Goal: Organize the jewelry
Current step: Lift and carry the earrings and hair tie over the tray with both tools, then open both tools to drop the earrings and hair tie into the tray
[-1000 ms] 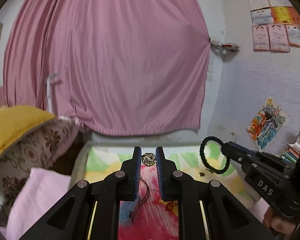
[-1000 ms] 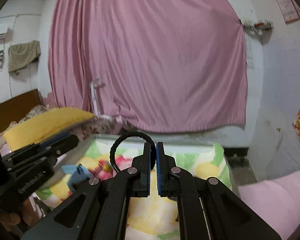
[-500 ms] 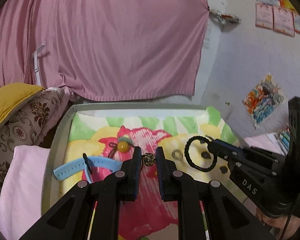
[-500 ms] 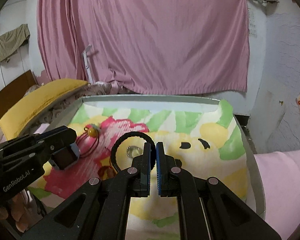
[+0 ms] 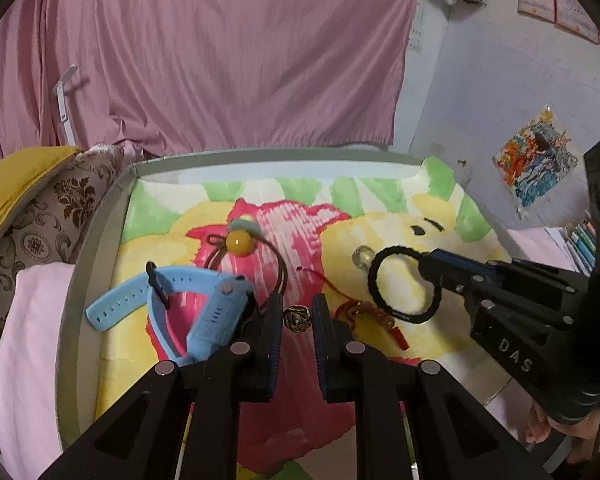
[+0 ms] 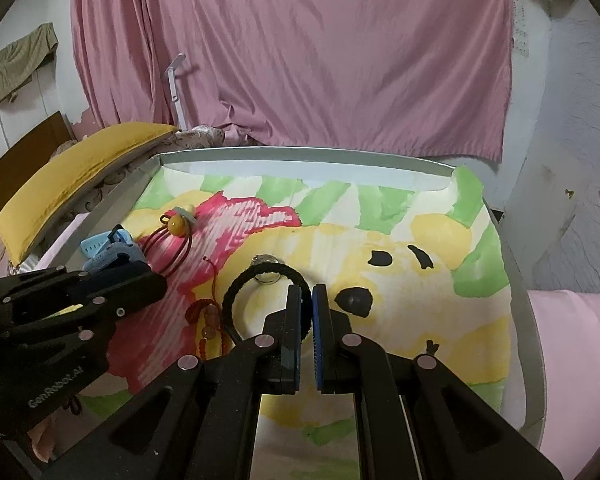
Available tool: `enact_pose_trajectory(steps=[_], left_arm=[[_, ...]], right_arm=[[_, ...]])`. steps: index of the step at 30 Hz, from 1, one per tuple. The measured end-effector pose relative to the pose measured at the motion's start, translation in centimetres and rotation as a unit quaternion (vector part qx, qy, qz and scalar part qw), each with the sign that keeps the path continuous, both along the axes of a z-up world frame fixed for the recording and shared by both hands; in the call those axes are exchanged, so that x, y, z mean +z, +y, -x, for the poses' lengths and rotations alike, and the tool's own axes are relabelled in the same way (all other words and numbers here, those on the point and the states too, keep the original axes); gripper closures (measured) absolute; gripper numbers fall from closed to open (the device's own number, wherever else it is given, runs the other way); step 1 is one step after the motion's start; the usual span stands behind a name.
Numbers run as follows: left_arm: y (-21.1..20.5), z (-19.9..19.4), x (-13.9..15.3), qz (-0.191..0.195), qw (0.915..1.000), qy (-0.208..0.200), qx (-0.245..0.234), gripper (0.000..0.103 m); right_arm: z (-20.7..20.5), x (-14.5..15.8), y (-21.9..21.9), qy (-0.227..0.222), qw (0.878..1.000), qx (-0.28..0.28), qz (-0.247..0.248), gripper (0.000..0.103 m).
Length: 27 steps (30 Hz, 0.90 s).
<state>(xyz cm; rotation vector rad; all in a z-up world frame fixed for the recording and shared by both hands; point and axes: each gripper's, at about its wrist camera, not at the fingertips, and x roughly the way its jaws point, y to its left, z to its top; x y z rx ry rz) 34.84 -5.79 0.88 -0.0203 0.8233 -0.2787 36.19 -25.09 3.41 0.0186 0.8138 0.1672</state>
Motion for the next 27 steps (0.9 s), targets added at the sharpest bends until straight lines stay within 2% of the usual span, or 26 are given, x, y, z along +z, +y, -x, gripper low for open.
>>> enact_pose_trajectory(steps=[6,11,12,15,17,19,22,24,26,27], left_arm=[[0.4,0.0,0.1,0.012,0.9999,-0.002,0.000,0.089],[0.9,0.5,0.8,0.029,0.9996,-0.008,0.000,0.084],[1.0,0.7,1.1,0.033,0.9994,-0.013,-0.001,0.082],[1.2,1.6,2.1,0.043,0.9985,-0.032,0.001,0.069],[1.7,2.4,2.8,0.059,0.9971,-0.047,0.006,0.052],[2.3,3.2,3.3,0.071,0.9954,-0.061,0.016,0.042],[3.1,4.6,4.2,0.079,0.9932,-0.080,0.031,0.040],[3.6,5.6,4.7,0.079,0.9913,-0.096,0.043,0.030],[4.2,6.8,5.2,0.081,0.9886,-0.114,0.055,0.016],[4.4,7.5,5.5,0.083,0.9872,-0.123,0.059,0.014]], right_arm=[[0.1,-0.2,-0.2,0.007,1.000,0.000,-0.010,0.096],[0.8,0.0,-0.2,0.001,1.000,0.004,-0.014,0.074],[1.1,0.3,-0.2,-0.006,1.000,0.003,-0.016,0.074],[2.1,1.3,-0.5,-0.027,0.999,-0.003,-0.018,0.069],[3.0,2.0,-0.8,-0.040,0.999,-0.006,-0.022,0.054],[3.8,2.6,-1.1,-0.051,0.998,-0.009,-0.021,0.046],[5.6,3.7,-1.5,-0.075,0.997,-0.018,-0.022,0.044],[6.7,4.3,-1.9,-0.090,0.995,-0.024,-0.027,0.040],[7.9,5.0,-2.2,-0.110,0.993,-0.025,-0.039,0.029],[8.6,5.3,-2.4,-0.120,0.991,-0.027,-0.045,0.026]])
